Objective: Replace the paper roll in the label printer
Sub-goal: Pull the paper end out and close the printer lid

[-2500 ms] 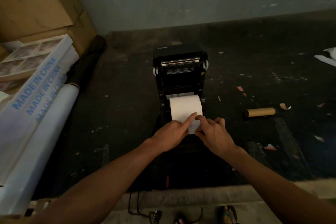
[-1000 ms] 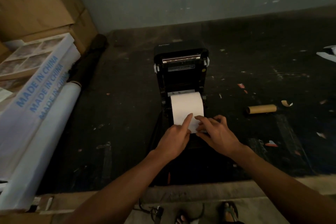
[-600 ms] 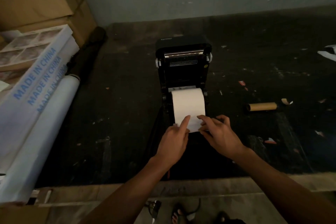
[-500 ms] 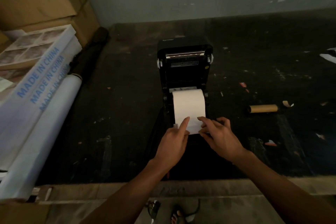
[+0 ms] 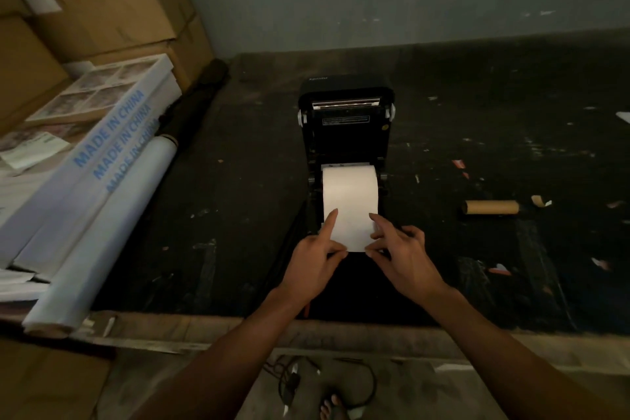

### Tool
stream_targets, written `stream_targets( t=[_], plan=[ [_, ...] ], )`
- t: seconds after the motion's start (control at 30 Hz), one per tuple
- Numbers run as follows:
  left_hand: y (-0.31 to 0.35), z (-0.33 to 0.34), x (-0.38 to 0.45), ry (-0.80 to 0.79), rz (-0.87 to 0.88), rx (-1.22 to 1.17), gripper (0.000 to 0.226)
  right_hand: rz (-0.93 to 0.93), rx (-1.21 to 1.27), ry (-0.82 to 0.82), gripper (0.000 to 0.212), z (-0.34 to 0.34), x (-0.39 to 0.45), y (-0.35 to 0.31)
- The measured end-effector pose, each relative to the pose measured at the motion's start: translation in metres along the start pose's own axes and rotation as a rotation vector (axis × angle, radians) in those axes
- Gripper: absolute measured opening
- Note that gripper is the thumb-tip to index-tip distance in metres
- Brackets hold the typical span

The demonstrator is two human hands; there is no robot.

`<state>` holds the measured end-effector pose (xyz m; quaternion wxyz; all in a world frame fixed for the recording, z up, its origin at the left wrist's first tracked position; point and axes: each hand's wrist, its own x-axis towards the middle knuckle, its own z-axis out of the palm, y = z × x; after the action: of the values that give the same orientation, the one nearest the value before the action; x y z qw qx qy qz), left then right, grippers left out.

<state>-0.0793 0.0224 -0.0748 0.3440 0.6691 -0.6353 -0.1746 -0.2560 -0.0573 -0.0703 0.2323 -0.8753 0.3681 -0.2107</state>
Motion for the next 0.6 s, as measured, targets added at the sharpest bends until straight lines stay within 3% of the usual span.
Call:
stream_targets(
  t=[0.37, 0.6],
  plan=[
    [0.014, 0.001, -0.013, 0.059, -0.112, -0.021, 0.082, 0.003, 0.064, 0.048, 0.069, -0.001, -0.015, -0.004],
    [0.021, -0.001, -0.019, 0.023, -0.172, -0.024, 0.08, 0.03, 0.063, -0.003, 0.067, -0.005, -0.02, -0.008]
  ],
)
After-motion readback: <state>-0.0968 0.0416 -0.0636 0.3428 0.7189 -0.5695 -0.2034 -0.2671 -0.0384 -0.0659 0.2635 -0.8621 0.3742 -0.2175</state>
